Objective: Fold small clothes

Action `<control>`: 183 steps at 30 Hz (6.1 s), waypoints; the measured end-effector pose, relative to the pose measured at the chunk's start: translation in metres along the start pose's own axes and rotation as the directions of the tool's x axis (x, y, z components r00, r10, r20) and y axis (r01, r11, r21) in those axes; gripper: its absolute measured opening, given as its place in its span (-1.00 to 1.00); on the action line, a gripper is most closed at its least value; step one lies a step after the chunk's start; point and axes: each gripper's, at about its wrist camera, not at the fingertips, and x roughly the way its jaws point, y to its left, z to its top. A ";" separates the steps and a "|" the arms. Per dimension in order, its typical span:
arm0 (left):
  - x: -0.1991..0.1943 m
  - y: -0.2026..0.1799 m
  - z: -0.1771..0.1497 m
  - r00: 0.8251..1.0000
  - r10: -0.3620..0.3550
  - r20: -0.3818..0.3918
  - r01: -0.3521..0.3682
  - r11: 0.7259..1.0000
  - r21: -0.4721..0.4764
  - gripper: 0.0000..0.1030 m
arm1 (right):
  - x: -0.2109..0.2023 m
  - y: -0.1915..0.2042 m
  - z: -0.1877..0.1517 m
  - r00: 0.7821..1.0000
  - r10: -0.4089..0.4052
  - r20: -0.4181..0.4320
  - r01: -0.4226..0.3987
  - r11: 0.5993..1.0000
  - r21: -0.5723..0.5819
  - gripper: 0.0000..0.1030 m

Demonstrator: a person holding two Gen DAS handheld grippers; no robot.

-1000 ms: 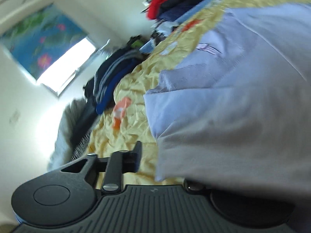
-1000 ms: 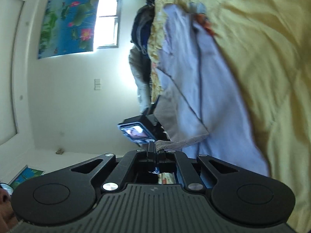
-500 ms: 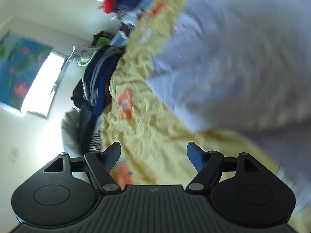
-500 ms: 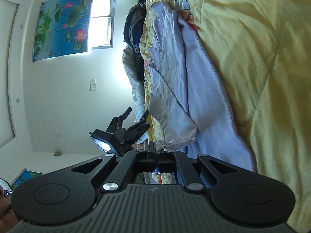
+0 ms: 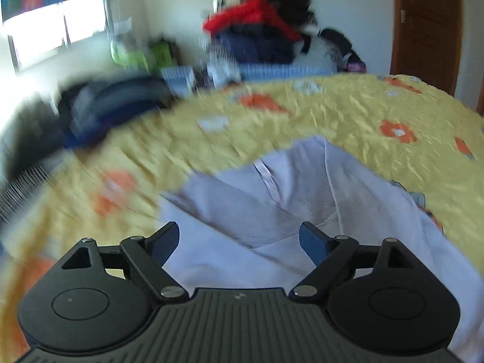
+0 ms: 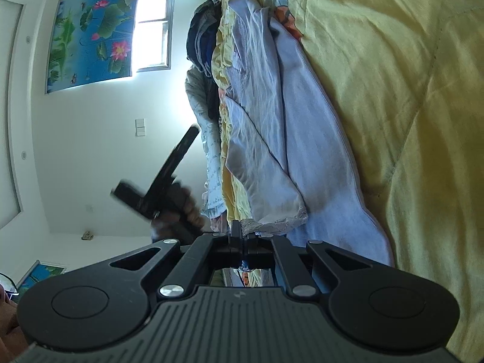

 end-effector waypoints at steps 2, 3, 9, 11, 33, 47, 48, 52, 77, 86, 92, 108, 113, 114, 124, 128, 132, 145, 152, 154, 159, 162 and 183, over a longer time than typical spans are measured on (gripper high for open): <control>0.038 0.004 0.005 0.998 -0.021 -0.066 0.016 0.997 -0.074 0.69 | -0.005 0.001 -0.002 1.000 0.001 0.006 -0.001 1.000 -0.007 -0.86; 0.052 0.010 0.007 0.995 -0.043 -0.090 0.031 0.990 -0.136 0.68 | -0.007 0.001 -0.001 1.000 -0.001 0.008 0.001 1.000 -0.008 -0.86; 0.094 0.048 -0.007 0.992 -0.123 -0.036 0.101 0.921 -0.376 0.67 | -0.012 -0.007 0.002 1.000 0.001 0.010 -0.001 1.000 0.027 -0.85; 0.095 0.049 -0.008 0.993 -0.116 -0.021 0.100 0.922 -0.373 0.67 | -0.012 -0.008 0.002 1.000 0.007 0.007 -0.007 0.999 0.036 -0.85; -0.009 -0.094 -0.101 0.994 -0.107 0.018 0.105 0.991 0.089 1.00 | -0.009 0.020 -0.029 0.925 -0.377 0.051 0.378 0.896 -0.233 -0.12; -0.007 -0.090 -0.104 0.993 -0.113 0.033 0.112 0.992 0.050 1.00 | -0.004 0.057 -0.055 0.942 -0.336 0.008 0.312 0.864 -0.394 -0.88; -0.007 -0.090 -0.104 0.993 -0.112 0.033 0.111 0.993 0.050 1.00 | -0.004 0.055 -0.054 0.925 -0.379 0.024 0.356 0.845 -0.400 -0.88; -0.008 -0.089 -0.104 0.994 -0.106 0.036 0.104 0.993 0.048 1.00 | 0.000 0.033 -0.049 0.869 -0.495 0.019 0.469 0.810 -0.352 -0.77; -0.072 -0.205 -0.156 0.927 -0.374 0.019 0.363 0.910 0.200 1.00 | 0.118 0.069 0.203 0.863 -0.453 0.225 0.497 0.844 -0.204 -0.18; -0.076 -0.200 -0.159 0.919 -0.394 0.029 0.383 0.906 0.180 1.00 | 0.132 0.118 0.207 0.860 -0.408 0.307 0.498 0.801 -0.332 0.27; -0.077 -0.201 -0.160 0.919 -0.393 0.031 0.382 0.907 0.177 1.00 | 0.187 0.112 0.252 0.767 -0.557 0.319 0.640 0.702 -0.312 0.18; -0.076 -0.194 -0.159 0.912 -0.409 0.037 0.399 0.903 0.158 1.00 | 0.166 0.144 0.223 0.693 -0.484 0.534 0.717 0.542 -0.439 0.21; -0.076 -0.199 -0.160 0.920 -0.392 0.033 0.380 0.908 0.174 1.00 | 0.193 0.116 0.199 0.689 -0.610 0.391 0.709 0.455 -0.539 0.18; -0.077 -0.200 -0.160 0.921 -0.387 0.033 0.376 0.909 0.178 1.00 | 0.194 0.110 0.197 0.688 -0.600 0.409 0.708 0.430 -0.560 0.14; -0.079 -0.211 -0.162 0.937 -0.349 0.028 0.336 0.918 0.212 1.00 | 0.194 0.133 0.154 0.649 -0.567 0.508 0.744 0.333 -0.580 0.20; -0.079 -0.214 -0.162 0.938 -0.344 0.027 0.331 0.919 0.216 1.00 | 0.191 0.138 0.117 0.683 -0.564 0.464 0.677 0.251 -0.691 0.38; -0.077 -0.217 -0.163 0.941 -0.337 0.026 0.323 0.920 0.222 1.00 | 0.207 0.111 0.107 0.565 -0.666 0.487 0.702 0.078 -0.708 0.48; -0.172 -0.116 -0.205 0.947 -0.144 0.288 0.210 0.955 -0.210 1.00 | 0.088 0.117 0.038 0.776 -0.463 0.428 0.614 0.398 -0.682 0.54; -0.163 -0.028 -0.234 0.989 -0.022 0.144 0.105 0.791 -0.603 1.00 | 0.010 0.055 -0.014 0.765 -0.471 0.439 0.643 0.524 -0.558 0.48; -0.155 -0.018 -0.235 0.987 -0.073 0.140 0.147 0.751 -0.644 1.00 | 0.001 0.052 -0.026 0.777 -0.469 0.419 0.628 0.547 -0.554 0.50; -0.140 -0.003 -0.237 0.946 -0.247 0.210 0.322 0.633 -0.704 1.00 | -0.019 0.036 -0.020 0.908 -0.408 0.097 0.404 0.790 -0.461 0.33; -0.134 0.003 -0.245 0.869 -0.407 0.282 0.465 0.477 -0.745 1.00 | -0.026 0.012 -0.010 0.956 -0.287 -0.064 0.258 0.923 -0.284 0.26; -0.115 -0.004 -0.225 0.798 -0.602 -0.025 0.442 0.614 -0.653 0.19 | -0.024 0.006 -0.003 0.960 -0.243 -0.139 0.209 0.952 -0.223 0.11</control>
